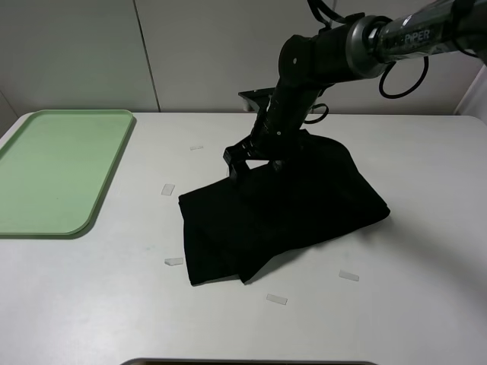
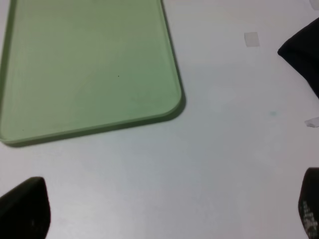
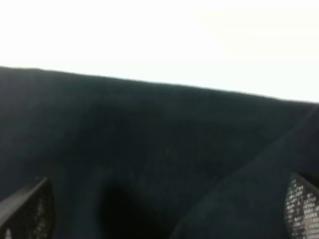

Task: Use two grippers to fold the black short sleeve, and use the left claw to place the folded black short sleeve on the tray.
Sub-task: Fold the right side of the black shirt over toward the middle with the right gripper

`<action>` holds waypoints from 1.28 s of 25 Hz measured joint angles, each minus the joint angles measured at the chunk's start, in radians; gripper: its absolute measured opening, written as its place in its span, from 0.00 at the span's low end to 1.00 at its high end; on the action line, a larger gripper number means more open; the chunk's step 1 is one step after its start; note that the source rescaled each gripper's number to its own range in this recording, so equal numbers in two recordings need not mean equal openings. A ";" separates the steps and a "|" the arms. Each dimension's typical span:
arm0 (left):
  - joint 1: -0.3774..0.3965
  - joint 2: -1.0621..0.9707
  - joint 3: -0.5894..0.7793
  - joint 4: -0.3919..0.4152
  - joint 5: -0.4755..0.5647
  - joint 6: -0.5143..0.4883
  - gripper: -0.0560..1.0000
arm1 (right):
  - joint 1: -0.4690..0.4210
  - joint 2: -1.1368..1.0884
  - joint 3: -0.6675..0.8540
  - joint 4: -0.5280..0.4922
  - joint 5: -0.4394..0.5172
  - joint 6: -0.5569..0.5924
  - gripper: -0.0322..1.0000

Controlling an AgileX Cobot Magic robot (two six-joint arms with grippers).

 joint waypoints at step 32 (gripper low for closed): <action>0.000 0.000 0.000 0.000 0.000 0.000 1.00 | -0.231 -0.257 0.248 -0.417 0.106 0.050 1.00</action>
